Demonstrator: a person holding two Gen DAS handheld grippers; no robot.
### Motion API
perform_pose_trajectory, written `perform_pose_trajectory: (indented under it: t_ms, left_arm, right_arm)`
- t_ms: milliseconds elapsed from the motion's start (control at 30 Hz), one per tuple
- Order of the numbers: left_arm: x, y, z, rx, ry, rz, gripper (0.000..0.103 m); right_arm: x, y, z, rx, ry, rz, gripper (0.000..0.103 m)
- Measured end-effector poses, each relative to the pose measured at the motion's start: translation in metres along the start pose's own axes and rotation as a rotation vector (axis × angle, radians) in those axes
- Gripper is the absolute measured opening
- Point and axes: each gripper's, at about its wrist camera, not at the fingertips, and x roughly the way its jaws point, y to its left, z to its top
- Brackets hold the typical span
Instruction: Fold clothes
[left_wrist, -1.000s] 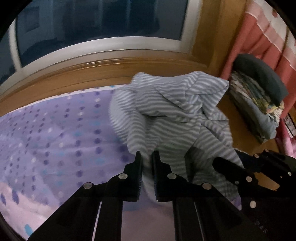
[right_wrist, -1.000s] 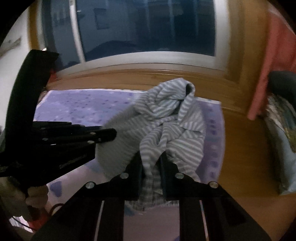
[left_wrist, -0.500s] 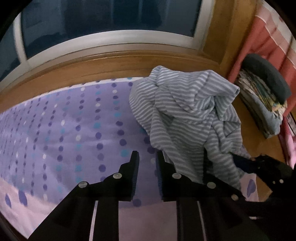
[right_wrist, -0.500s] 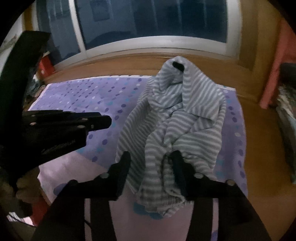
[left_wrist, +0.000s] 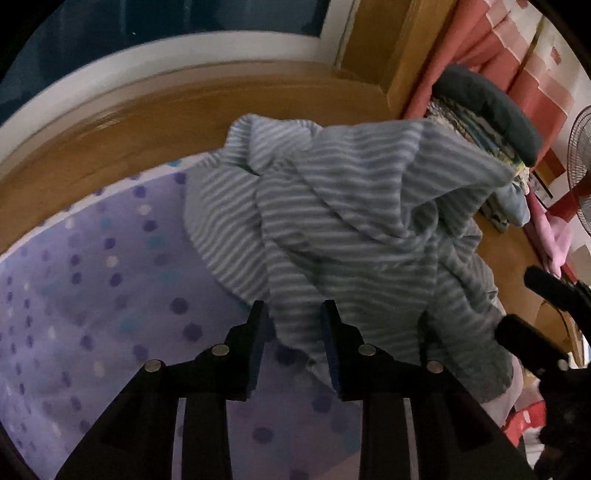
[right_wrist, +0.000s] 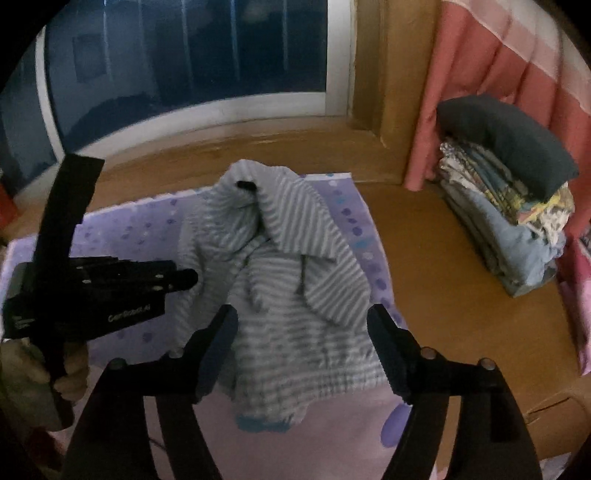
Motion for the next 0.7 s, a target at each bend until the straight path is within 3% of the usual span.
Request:
perform_pose_trajectory:
  t_ms: [133, 333, 467, 700]
  left_arm:
    - [0.016, -0.005, 0.003, 0.022, 0.024, -0.012, 0.032]
    - [0.024, -0.018, 0.003, 0.050, 0.015, 0.035, 0.040]
    - [0.027, -0.023, 0.005, 0.065, 0.023, 0.060, 0.040]
    - [0.027, -0.029, 0.003, 0.072, 0.034, 0.076, 0.040]
  right_arm:
    - [0.036, -0.004, 0.007, -0.013, 0.061, 0.014, 0.073]
    - [0.084, -0.011, 0.005, 0.035, 0.181, 0.076, 0.074]
    - [0.093, -0.023, 0.003, 0.083, 0.175, 0.124, 0.074]
    - [0.096, -0.031, 0.006, 0.088, 0.157, 0.133, 0.074]
